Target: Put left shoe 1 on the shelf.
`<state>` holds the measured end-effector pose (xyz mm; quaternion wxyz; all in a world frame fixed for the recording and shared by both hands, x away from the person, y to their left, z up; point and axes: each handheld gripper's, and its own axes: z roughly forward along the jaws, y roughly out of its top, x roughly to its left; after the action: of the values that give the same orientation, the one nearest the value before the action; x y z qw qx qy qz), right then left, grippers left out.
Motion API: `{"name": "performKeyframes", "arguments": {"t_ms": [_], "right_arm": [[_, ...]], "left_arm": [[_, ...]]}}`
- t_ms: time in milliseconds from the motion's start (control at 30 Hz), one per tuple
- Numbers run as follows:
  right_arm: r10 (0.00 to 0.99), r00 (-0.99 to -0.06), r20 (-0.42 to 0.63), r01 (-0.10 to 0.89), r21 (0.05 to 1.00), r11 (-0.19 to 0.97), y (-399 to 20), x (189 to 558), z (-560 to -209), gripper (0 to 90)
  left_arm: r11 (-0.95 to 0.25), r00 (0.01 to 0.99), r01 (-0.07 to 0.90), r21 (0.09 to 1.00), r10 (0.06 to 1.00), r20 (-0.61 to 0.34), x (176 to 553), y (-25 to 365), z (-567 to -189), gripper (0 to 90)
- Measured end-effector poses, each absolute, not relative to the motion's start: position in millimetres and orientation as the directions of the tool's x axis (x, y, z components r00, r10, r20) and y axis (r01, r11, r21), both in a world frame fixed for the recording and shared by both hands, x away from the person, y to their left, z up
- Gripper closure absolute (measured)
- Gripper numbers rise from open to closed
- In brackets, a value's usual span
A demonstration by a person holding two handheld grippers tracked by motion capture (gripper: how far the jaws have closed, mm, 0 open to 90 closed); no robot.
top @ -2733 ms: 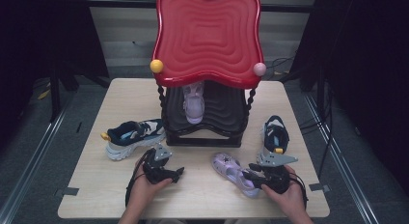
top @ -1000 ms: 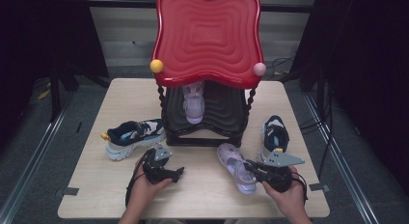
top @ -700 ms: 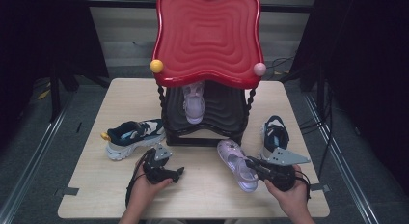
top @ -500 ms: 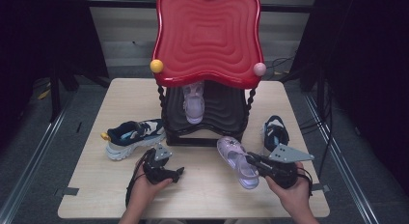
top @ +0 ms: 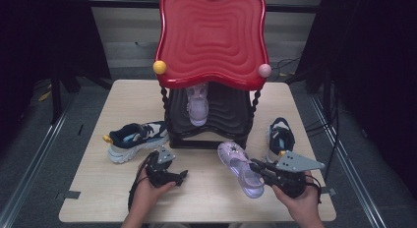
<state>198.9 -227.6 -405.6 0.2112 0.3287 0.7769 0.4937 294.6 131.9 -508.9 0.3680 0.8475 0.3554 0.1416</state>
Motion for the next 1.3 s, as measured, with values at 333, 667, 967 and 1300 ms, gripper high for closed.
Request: {"name": "performKeyframes", "arguments": {"t_ms": [333,667,967,1300], "right_arm": [[0.761,-0.647,-0.042,0.236,0.938,0.253,-220,211,-377,84.4],[0.831,-0.549,-0.089,0.195,0.954,0.23,-207,239,-368,84.4],[0.861,-0.494,-0.119,0.181,0.955,0.235,-196,260,-371,84.4],[0.892,-0.423,-0.157,0.155,0.958,0.242,-183,278,-371,84.4]], "left_arm": [[-0.477,0.707,0.498,0.724,0.707,-0.021,295,132,-509,14.2],[-0.477,0.707,0.498,0.724,0.707,-0.021,295,132,-509,14.2],[-0.477,0.708,0.498,0.724,0.706,-0.021,295,132,-509,14.2],[-0.477,0.708,0.498,0.724,0.706,-0.022,295,132,-509,14.2]]}}
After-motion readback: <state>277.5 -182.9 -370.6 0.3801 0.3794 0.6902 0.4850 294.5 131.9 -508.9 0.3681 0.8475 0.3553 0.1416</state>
